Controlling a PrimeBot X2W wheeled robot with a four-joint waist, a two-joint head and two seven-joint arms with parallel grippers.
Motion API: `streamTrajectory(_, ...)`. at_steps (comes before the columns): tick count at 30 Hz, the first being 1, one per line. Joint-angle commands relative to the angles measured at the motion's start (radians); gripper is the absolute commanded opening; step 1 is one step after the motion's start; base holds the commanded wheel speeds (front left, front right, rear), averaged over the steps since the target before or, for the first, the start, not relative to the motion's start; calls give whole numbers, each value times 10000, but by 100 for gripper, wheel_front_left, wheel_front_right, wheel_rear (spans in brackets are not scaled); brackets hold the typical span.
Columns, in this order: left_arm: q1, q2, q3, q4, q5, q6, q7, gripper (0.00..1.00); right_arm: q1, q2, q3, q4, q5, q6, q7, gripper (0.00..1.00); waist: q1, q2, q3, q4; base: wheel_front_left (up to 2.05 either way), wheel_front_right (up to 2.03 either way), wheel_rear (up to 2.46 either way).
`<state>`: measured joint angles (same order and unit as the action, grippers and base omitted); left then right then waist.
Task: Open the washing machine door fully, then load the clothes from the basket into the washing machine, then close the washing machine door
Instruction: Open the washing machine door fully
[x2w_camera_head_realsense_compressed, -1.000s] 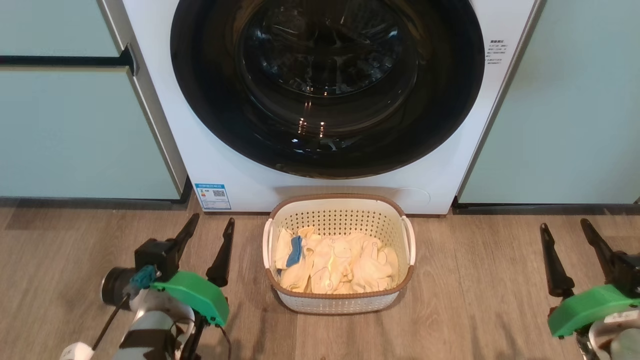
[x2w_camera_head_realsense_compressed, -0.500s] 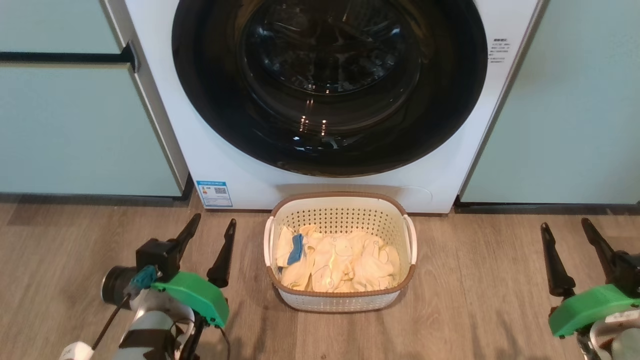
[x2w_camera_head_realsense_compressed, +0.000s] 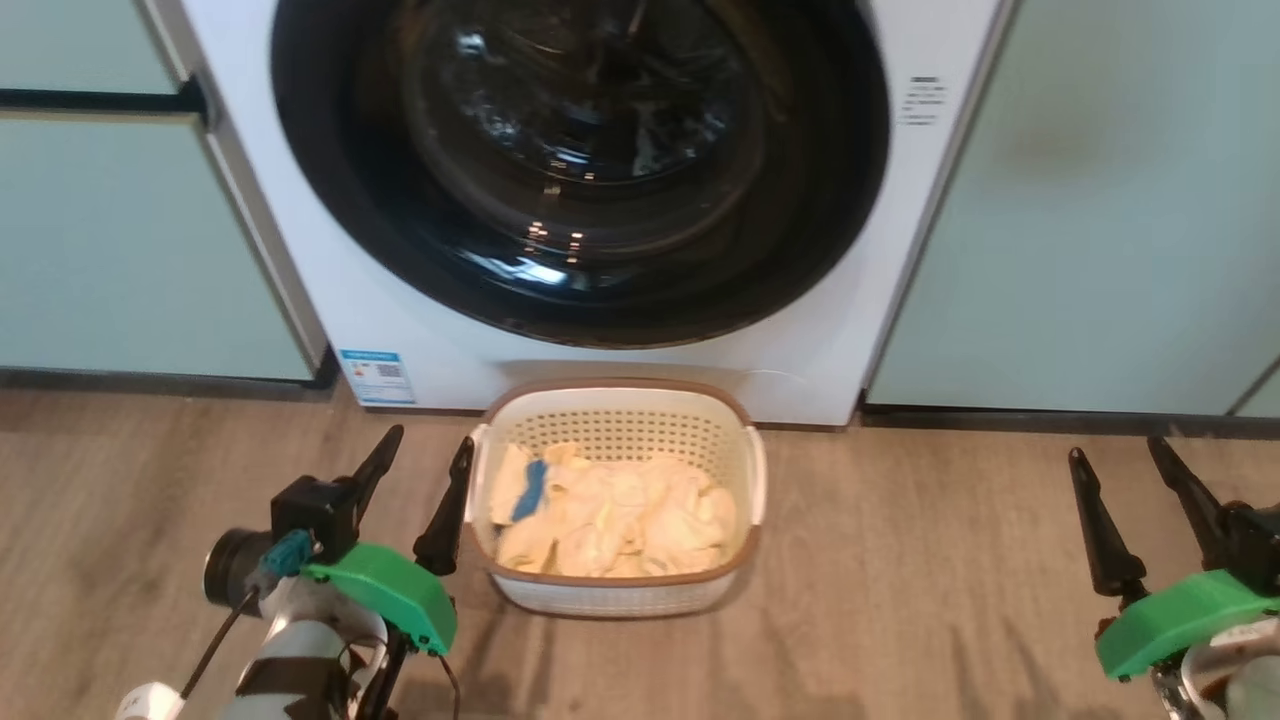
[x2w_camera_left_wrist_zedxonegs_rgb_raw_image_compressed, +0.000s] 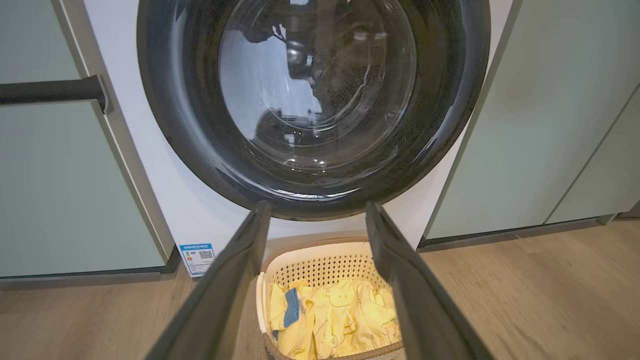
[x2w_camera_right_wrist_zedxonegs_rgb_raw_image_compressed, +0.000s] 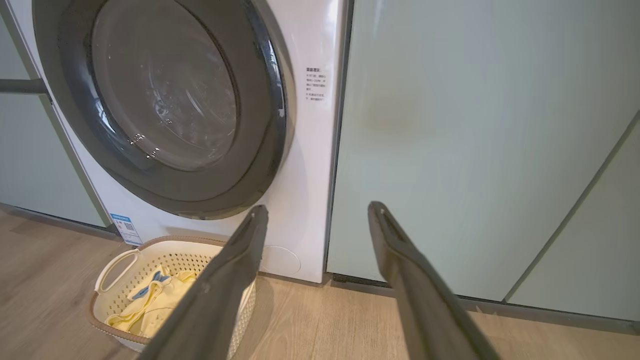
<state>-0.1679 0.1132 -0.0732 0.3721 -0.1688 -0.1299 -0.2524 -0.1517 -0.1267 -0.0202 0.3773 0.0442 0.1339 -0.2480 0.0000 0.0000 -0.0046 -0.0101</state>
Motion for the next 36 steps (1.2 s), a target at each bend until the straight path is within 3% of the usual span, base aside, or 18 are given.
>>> streamTrajectory(1, -566, 186, 285, -323, 24, -5, -93, 100, -448, -194, 157, -351, -5, -32, -137, 100, 0, 0, 6, -1, 123, 123, -246)
streamTrajectory(18, -581, 139, 341, -414, -8, -6, -93, 100, -418, -75, -27, -484, 80, -32, -137, 100, 0, 0, 143, -74, 108, 109, -217)
streamTrajectory(36, -664, 153, 324, -498, 22, -7, -93, 100, -445, 89, -191, -589, 159, -32, -138, 100, 0, 0, 330, -124, 13, 13, -25)
